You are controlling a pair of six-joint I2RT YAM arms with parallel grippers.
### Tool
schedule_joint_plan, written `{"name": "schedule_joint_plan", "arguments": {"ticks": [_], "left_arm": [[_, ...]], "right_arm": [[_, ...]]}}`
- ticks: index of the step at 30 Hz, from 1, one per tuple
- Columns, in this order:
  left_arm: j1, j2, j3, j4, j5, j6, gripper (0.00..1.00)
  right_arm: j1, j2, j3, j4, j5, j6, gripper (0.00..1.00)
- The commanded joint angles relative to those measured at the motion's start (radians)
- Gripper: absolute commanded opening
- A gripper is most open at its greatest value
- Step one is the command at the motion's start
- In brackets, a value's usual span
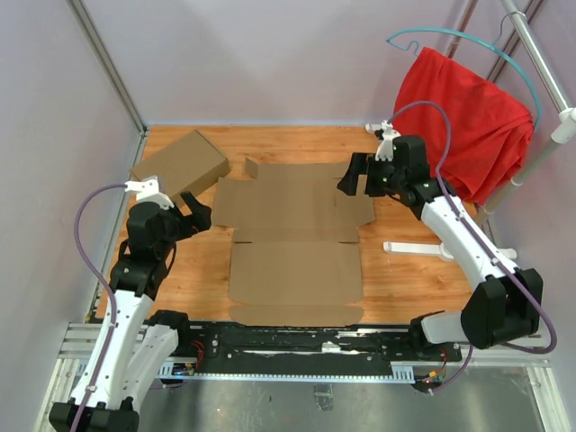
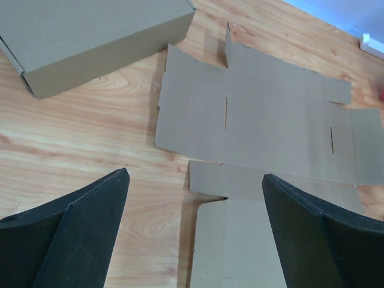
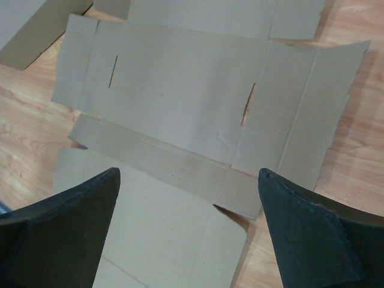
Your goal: Fold the paper box
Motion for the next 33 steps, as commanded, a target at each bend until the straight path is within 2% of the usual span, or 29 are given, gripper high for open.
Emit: {"name": "schedule_joint_plan", "arguments": {"ticks": [1,7,10,17,24,26,30,33], "left_arm": [[-0.004,-0.068,-0.036,0.026,-0.009,0.034,0.99],[-0.004,-0.096,-0.048,0.051,-0.002,0.034,0.99],[-0.004,-0.063,-0.027,0.059,0.064,0.029,0.99],[-0.005,0.125,0.038,0.179,0.218,-0.141,0.99],[-0.01,0.361,0.059,0.331,0.253,-0.158,0.99],[-0.032,0.442,0.065,0.373,0.214,-0.149,0.99],[-0.112,0.589,0.104,0.388,0.051,-0.114,0.99],[-0.136,0.683,0.134,0.412,0.02,-0.089,0.99]], "right_arm": [[0.01,0.068,0.114,-0.043,0.068,-0.032,0.99],[0.013,0.252,0.325,-0.113,0.132,-0.059,0.99],[0.012,0.381,0.475,-0.18,0.162,-0.093,0.98],[-0.026,0.698,0.811,-0.298,0.196,-0.116,0.98],[-0.083,0.971,1.066,-0.364,0.153,-0.118,0.99],[-0.087,1.023,1.116,-0.38,0.149,-0.123,0.99],[-0.087,1.087,1.141,-0.376,0.156,-0.094,0.99],[-0.087,1.106,1.123,-0.351,0.128,-0.068,0.97]]}}
